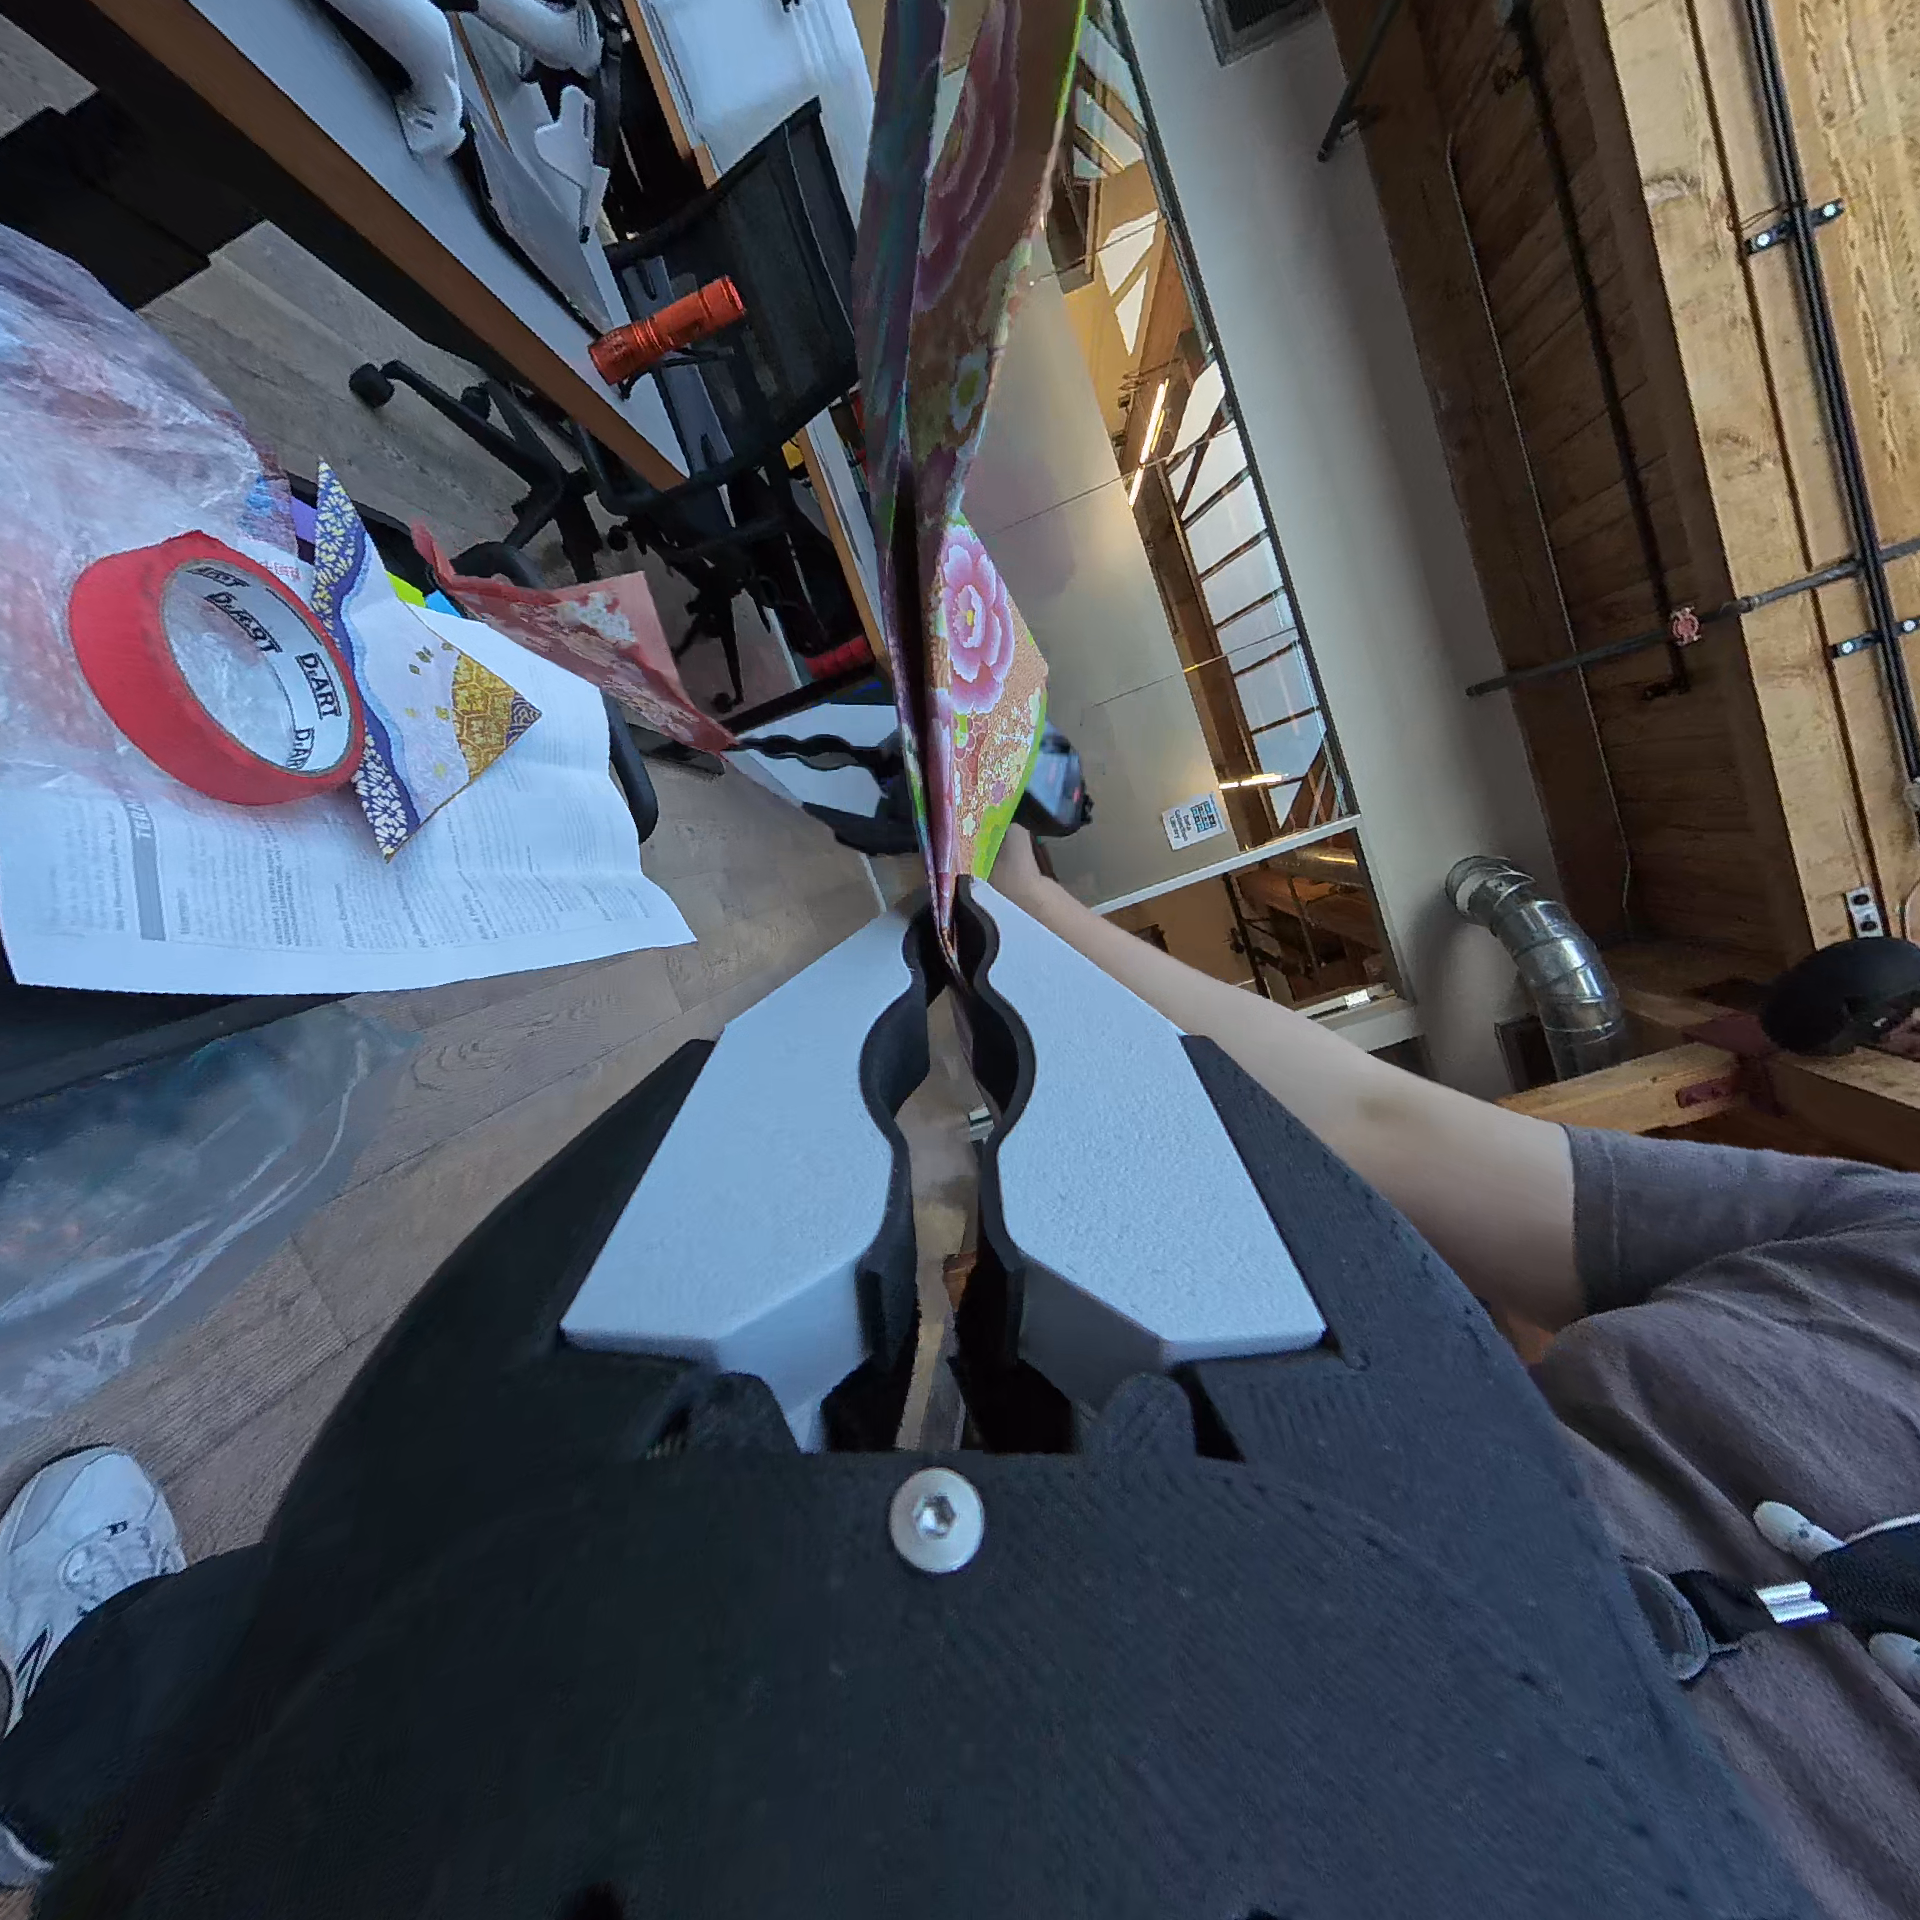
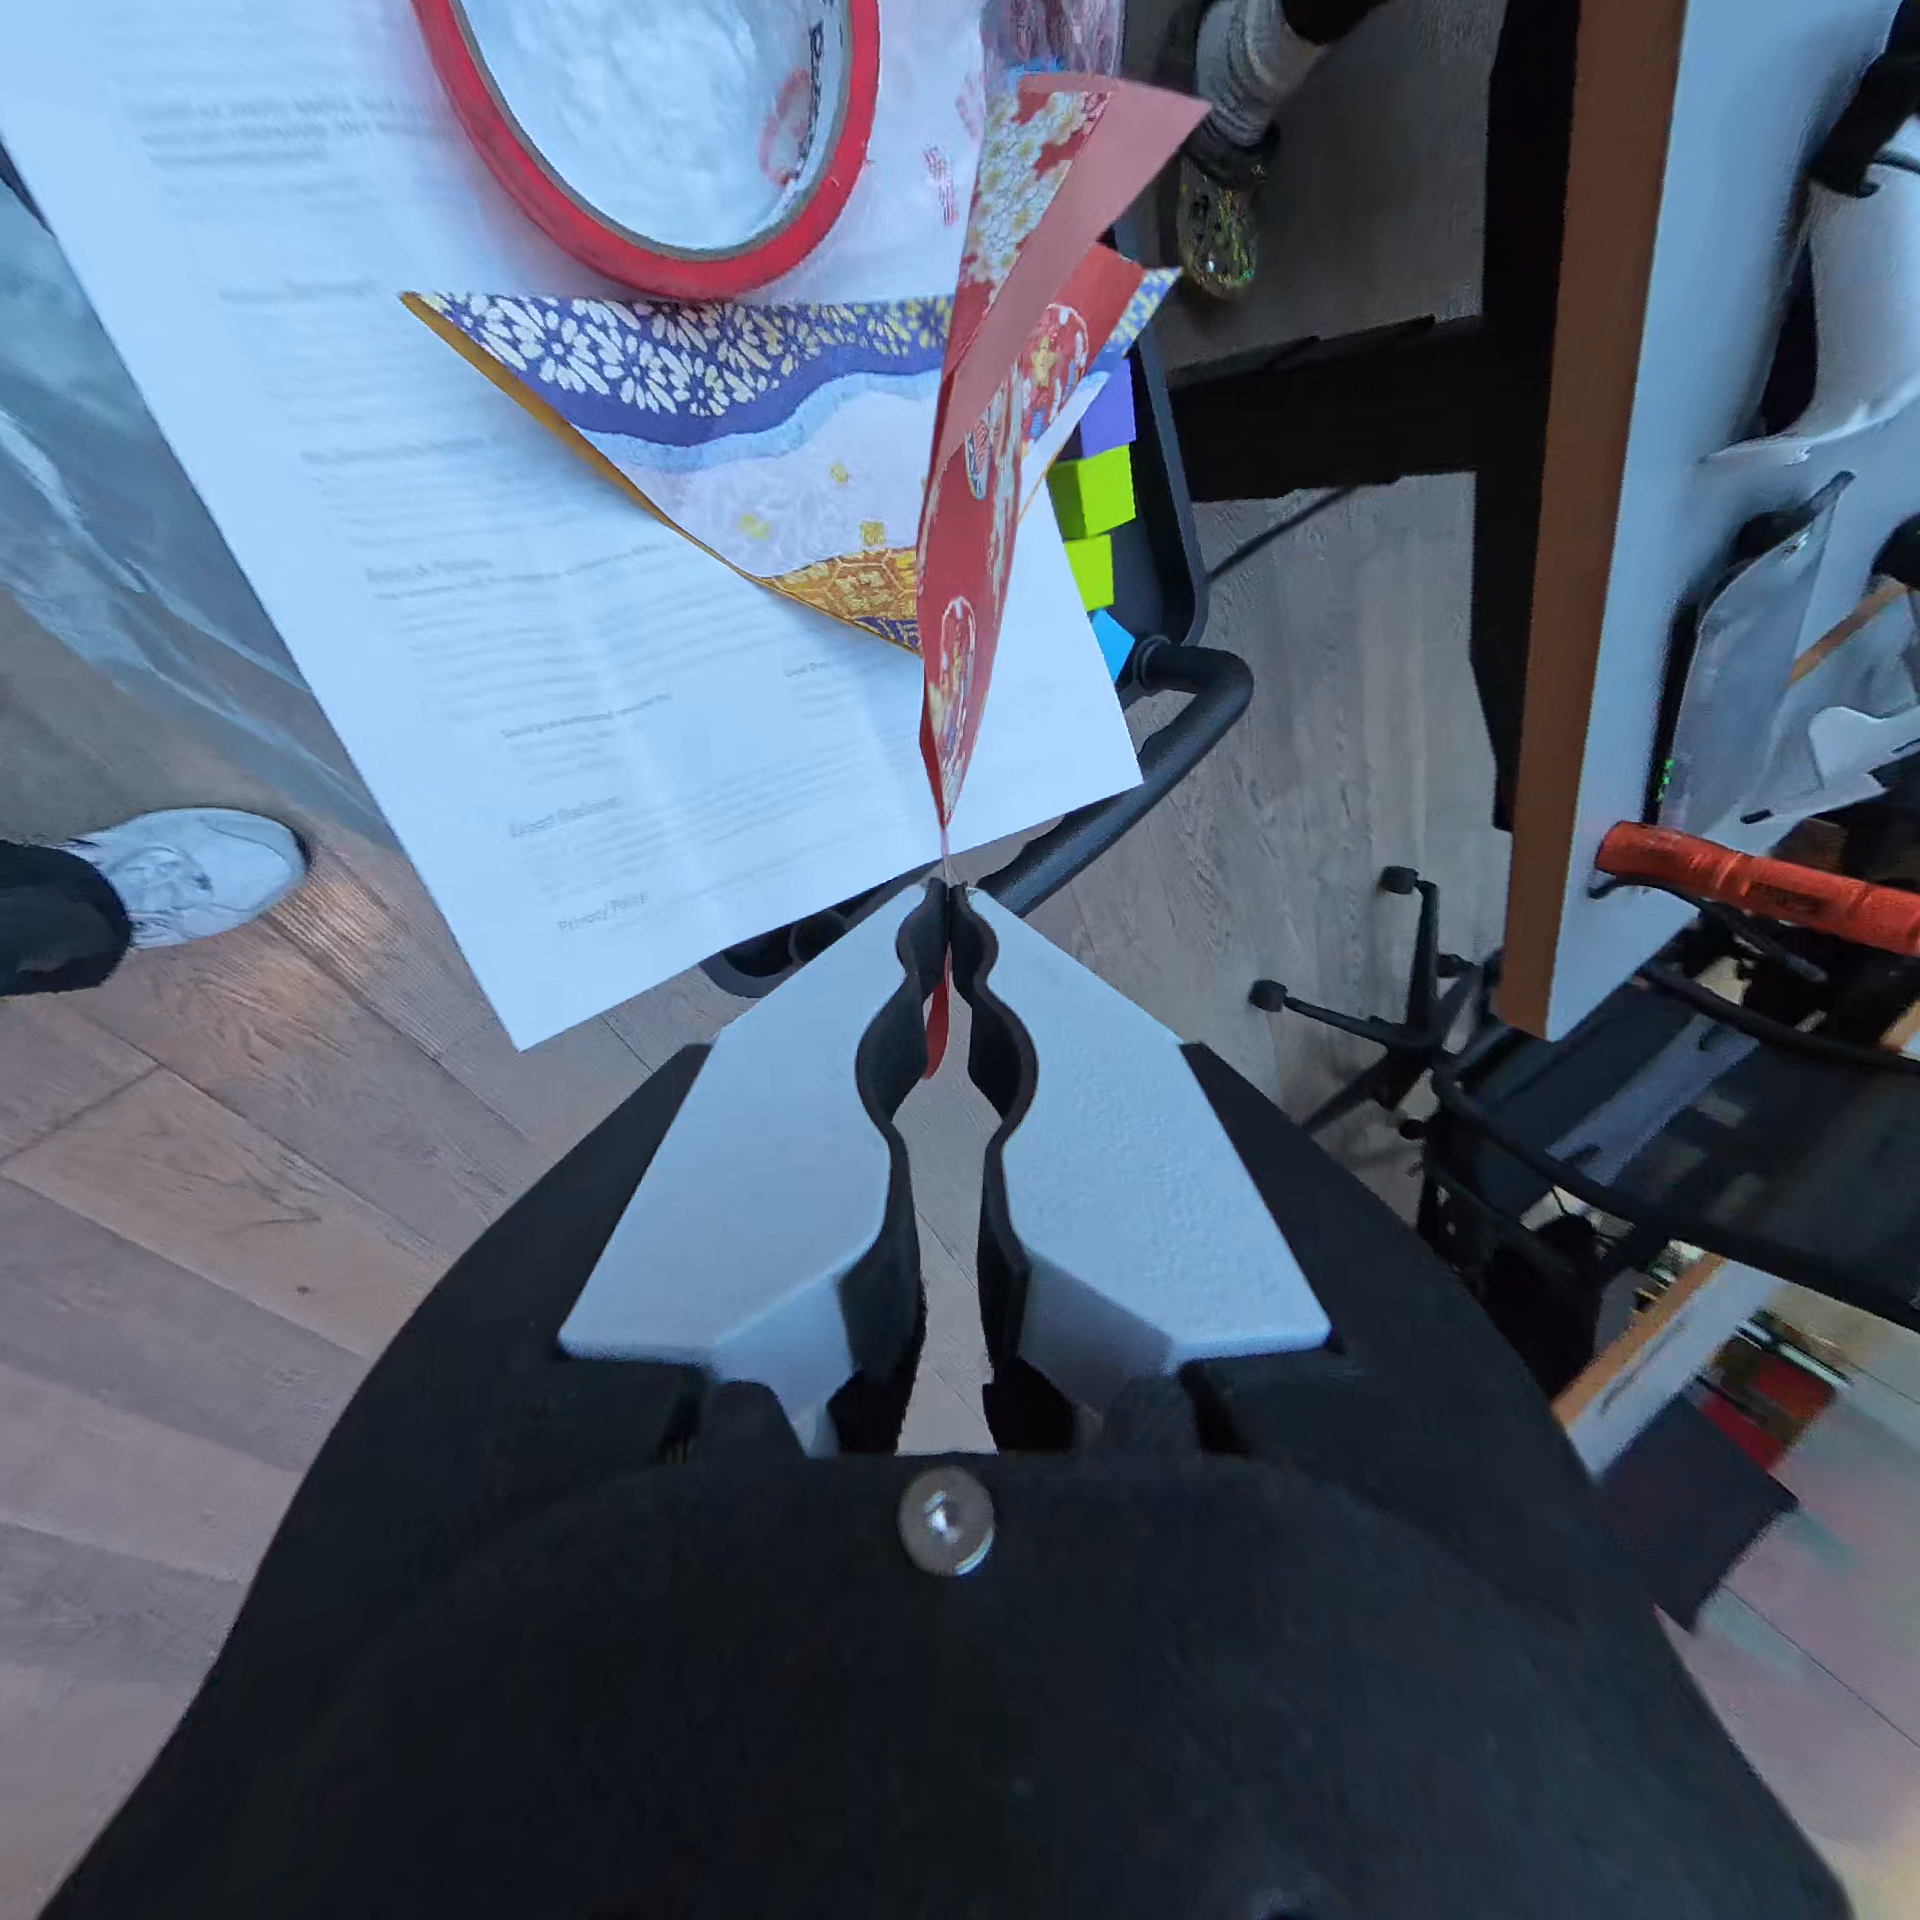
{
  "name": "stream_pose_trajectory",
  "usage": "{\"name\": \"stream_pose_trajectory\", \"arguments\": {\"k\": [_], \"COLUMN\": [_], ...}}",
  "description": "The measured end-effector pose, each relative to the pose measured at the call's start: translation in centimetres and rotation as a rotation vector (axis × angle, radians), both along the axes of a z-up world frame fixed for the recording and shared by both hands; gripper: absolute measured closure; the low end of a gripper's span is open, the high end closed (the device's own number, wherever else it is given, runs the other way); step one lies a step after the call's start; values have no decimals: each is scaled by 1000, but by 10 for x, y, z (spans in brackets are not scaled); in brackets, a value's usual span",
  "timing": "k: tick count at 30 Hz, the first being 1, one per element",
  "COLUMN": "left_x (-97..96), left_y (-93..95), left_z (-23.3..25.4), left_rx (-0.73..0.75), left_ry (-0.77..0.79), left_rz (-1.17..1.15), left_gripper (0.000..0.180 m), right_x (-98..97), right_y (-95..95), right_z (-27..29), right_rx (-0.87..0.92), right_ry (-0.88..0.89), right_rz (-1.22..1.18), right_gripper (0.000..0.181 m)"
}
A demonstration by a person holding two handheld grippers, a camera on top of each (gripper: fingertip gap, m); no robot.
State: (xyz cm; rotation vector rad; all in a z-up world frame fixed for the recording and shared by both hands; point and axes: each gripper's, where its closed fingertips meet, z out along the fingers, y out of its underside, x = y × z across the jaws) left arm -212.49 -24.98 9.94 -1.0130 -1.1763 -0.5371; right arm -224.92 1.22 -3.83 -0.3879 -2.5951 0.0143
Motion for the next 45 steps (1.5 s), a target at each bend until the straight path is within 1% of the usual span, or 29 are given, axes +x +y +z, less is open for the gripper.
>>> {"name": "stream_pose_trajectory", "arguments": {"k": [3,6,9,12,13,16,18,19,20,21,22,23,24,25,28,29,30,32,34,35,37,39,40,41,42,43,44,45], "left_x": [5,10,15,17,17,16,15,14,13,11,10,11,12,13,15,15,14,12,11,12,13,12,13,13,13,12,12,10], "left_y": [-6,-11,-12,-14,-14,-13,-11,-9,-7,-4,0,5,12,19,42,49,56,66,74,78,84,87,89,90,90,91,91,91], "left_z": [0,3,4,7,8,9,10,10,12,13,16,18,21,23,25,25,26,27,25,25,26,30,32,34,36,37,40,42], "left_rx": [-7,-9,-29,-41,-43,-52,-54,-52,-48,-44,-38,-31,-23,-19,-8,0,10,30,17,6,0,18,29,38,41,40,42,41], "left_ry": [-8,-12,-15,-14,-13,-14,-13,-12,-9,-3,5,14,21,27,46,48,50,53,55,59,69,72,72,76,82,92,104,113], "left_rz": [21,36,29,29,31,24,16,11,4,-2,-11,-22,-38,-57,-113,-130,-144,-164,-182,-194,-213,-219,-224,-232,-235,-235,-234,-227], "left_gripper": [180,180,180,180,180,180,180,180,180,180,180,180,180,180,180,180,180,180,180,180,180,180,180,180,180,180,174,163], "right_x": [-5,-5,-6,-4,-2,2,8,14,22,31,41,56,73,89,125,126,124,122,124,126,127,131,132,133,132,131,130,128], "right_y": [0,-2,-5,-8,-8,-9,-9,-10,-14,-20,-29,-44,-65,-91,-162,-167,-168,-171,-171,-171,-170,-169,-169,-168,-167,-166,-165,-163], "right_z": [-28,-52,-69,-79,-81,-88,-90,-89,-86,-79,-68,-54,-34,-5,122,153,166,166,173,175,164,158,158,160,164,165,168,171], "right_rx": [156,254,286,278,270,228,184,148,97,27,-76,-221,-407,-631,-1412,-1589,-1668,-1690,-1756,-1771,-1728,-1726,-1752,-1790,-1830,-1844,-1854,-1862], "right_ry": [41,44,49,53,50,34,20,13,7,15,17,-15,-67,-131,-429,-499,-555,-638,-687,-699,-672,-684,-703,-725,-737,-744,-746,-739], "right_rz": [23,52,58,57,51,15,-28,-57,-84,-111,-148,-193,-230,-255,-267,-285,-320,-352,-363,-372,-424,-460,-472,-469,-462,-465,-457,-447], "right_gripper": [181,181,181,181,178,150,143,136,130,129,129,130,133,134,136,137,139,134,132,132,136,150,159,174,181,181,181,181]}}
